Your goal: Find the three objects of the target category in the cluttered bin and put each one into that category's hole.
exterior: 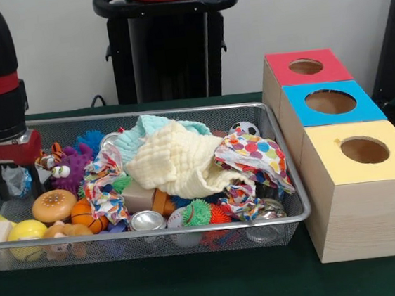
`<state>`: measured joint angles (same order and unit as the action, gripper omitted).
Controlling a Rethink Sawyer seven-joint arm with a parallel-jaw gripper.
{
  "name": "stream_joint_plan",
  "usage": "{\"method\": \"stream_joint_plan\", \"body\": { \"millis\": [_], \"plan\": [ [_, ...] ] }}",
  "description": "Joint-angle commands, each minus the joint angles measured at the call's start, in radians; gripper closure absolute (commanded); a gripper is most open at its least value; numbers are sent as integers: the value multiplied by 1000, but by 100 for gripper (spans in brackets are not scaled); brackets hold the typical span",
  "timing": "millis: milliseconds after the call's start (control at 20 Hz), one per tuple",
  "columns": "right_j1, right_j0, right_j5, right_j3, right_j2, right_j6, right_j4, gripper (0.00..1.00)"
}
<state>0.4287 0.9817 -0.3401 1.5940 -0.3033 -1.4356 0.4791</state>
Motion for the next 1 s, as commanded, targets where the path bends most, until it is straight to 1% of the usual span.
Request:
{"method": "stream_joint_plan", "body": {
  "millis": [50,350,700,750,1000],
  "plan": [
    [-26,23,-39,138,-68,-49,-14,0],
    [-75,24,12,123,-60,-54,15,0],
    [-63,27,-6,133,-62,-42,14,0],
    [-63,24,-8,133,-58,-41,17,100],
    [-70,24,-21,132,-55,-35,18,100]
  ]
}}
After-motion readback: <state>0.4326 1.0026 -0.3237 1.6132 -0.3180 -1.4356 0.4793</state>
